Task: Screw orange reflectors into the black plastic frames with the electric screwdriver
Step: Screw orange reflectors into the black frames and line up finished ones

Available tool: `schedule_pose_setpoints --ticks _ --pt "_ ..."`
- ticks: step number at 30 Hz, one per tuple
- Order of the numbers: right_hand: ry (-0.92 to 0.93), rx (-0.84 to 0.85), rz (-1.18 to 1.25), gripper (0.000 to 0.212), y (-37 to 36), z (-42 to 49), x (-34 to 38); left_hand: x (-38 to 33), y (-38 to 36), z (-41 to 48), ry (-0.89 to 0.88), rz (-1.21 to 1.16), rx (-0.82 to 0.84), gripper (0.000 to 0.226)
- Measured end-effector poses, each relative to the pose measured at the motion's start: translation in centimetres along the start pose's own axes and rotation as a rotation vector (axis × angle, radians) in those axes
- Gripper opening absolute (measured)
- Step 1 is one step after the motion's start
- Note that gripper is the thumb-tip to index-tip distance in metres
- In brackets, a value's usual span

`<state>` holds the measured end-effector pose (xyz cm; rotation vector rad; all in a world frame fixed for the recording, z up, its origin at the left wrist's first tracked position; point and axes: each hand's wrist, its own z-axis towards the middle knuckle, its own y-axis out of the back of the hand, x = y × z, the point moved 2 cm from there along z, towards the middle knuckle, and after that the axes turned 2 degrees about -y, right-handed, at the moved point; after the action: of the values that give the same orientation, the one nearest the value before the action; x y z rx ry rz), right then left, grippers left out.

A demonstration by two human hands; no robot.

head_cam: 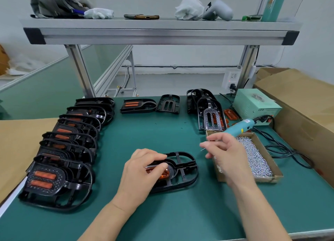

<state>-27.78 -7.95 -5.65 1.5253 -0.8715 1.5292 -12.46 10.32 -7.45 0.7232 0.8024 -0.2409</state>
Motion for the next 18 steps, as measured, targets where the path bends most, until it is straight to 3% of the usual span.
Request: schedule_pose_setpoints --ticks 6,11,15,18 --pt "-0.073 0.207 0.202 0.017 -5.8 -3.7 0.2 -2.6 -0.6 0.4 -0.172 0.096 -0.061 0.014" --pt "-0.118 0.272 0.25 0.011 -6.9 -4.4 -0.1 -2.2 -0.1 0.0 -0.076 0.048 -0.131 0.003" --pt "-0.12 0.344 0.162 0.011 -6.6 -4.3 -0.2 -2.0 0.2 0.0 -0.054 -0.015 -0.087 0.007" --pt "-0.111 0.112 0.137 0.012 -4.3 -2.0 -0.3 -1.9 0.5 0.0 -0.006 -0.058 -0.058 0.016"
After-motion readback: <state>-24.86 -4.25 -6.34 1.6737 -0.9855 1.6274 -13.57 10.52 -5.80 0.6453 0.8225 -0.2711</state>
